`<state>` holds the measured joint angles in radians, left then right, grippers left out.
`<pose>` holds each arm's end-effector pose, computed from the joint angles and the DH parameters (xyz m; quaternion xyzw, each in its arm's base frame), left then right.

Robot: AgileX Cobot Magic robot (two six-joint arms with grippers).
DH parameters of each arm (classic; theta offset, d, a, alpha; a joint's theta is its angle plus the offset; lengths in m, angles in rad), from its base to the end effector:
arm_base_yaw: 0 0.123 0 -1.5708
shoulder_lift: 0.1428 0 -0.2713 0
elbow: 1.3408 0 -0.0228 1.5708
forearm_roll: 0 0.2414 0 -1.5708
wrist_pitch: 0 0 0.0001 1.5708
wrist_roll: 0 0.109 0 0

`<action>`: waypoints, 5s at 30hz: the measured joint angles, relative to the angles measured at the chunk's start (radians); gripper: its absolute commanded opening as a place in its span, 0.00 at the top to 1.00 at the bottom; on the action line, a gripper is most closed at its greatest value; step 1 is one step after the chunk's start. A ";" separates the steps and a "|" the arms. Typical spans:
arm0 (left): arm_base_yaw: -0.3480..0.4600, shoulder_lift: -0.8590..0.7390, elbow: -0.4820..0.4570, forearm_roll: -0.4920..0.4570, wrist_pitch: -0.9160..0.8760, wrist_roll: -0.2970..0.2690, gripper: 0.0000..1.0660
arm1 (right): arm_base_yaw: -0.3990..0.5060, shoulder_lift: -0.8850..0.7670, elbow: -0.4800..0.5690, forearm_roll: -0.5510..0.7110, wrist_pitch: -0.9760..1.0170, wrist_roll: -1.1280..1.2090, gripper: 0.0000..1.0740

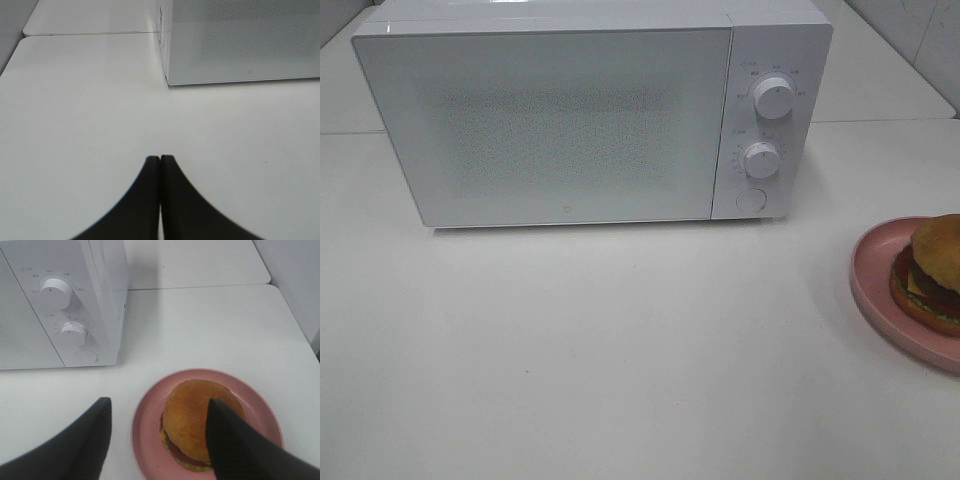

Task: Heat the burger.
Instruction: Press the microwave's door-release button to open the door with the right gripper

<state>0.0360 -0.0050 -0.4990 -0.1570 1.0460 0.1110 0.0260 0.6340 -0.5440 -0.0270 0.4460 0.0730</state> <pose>0.0167 -0.0142 0.2667 0.0343 0.8450 -0.0394 0.5322 0.1461 0.0025 0.2879 0.0127 0.8466 0.0149 0.5319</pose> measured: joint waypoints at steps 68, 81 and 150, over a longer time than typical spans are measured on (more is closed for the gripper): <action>0.000 0.000 0.000 0.000 0.000 0.000 1.00 | 0.457 1.282 -0.005 0.086 -1.331 1.021 1.00; 0.000 0.000 0.000 0.000 0.000 0.000 1.00 | 0.457 1.303 -0.039 0.385 -1.338 1.074 1.00; 0.000 0.000 0.000 0.000 0.000 0.000 1.00 | 0.457 1.524 -0.285 0.533 -1.361 1.100 1.00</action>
<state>0.0360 -0.0050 -0.4990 -0.1570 1.0460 0.1110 0.4830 2.1580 -0.8290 0.5060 -0.9150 1.1730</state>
